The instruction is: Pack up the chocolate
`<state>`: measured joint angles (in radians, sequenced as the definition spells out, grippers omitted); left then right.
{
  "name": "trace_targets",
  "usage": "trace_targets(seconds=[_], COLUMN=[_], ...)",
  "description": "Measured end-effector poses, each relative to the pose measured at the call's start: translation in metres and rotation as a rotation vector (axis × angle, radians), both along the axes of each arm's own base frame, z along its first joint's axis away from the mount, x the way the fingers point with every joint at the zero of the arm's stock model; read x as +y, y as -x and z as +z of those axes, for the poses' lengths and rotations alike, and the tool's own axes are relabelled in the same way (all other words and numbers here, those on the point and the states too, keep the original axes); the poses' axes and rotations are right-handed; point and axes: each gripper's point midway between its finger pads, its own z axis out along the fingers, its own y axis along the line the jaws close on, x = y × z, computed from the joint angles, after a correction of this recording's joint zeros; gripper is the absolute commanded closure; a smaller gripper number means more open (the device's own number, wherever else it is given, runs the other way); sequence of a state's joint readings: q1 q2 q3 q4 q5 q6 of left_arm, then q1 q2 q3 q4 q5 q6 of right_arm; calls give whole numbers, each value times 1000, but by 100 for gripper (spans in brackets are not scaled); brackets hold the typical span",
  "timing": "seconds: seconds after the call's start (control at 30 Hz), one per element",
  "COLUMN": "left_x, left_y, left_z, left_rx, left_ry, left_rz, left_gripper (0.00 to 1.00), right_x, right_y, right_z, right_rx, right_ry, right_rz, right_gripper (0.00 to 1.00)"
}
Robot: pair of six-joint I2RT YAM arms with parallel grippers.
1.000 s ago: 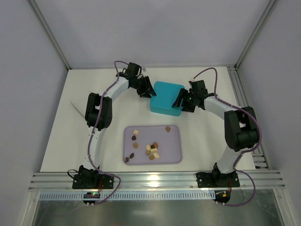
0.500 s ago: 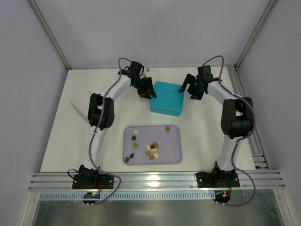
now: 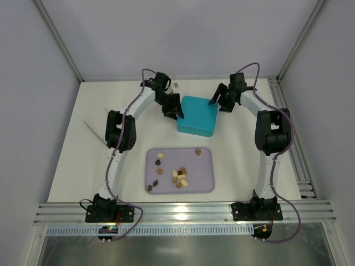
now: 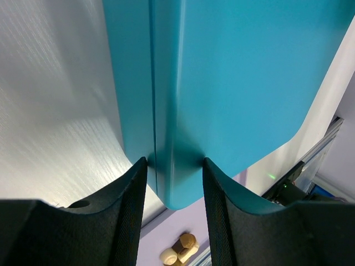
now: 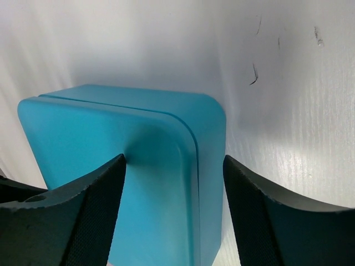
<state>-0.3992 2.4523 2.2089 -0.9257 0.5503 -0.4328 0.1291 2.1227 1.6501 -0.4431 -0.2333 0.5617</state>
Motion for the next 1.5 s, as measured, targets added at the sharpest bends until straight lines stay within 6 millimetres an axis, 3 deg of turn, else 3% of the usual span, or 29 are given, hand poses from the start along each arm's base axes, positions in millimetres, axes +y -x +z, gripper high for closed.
trace_targets(seconds=[0.3,0.5,0.73,0.93,1.13,1.33,1.5], left_x=[2,3,4,-3,-4,2,22], left_y=[8,13,32,49,50,22,-17], left_z=[-1,-2,-2,-4,-3,0,4], left_rx=[30,45,78,116,93,4,-75], left_ry=[-20,-26,4,53,55,47,60], left_rz=[-22,-25,-31,-29,-4,67,181], left_gripper=[58,58,57,49,42,40,41], right_x=[2,3,12,14,14,13,14], right_y=[-6,-10,-15,-19,-17,-16,-16], right_z=[5,6,5,5,4,4,4], right_rx=[-11,-6,-6,-1,-8,-17,-25], right_ry=[-2,14,41,79,111,133,143], right_rz=[-7,-6,20,58,98,131,154], right_gripper=[58,59,48,37,25,19,18])
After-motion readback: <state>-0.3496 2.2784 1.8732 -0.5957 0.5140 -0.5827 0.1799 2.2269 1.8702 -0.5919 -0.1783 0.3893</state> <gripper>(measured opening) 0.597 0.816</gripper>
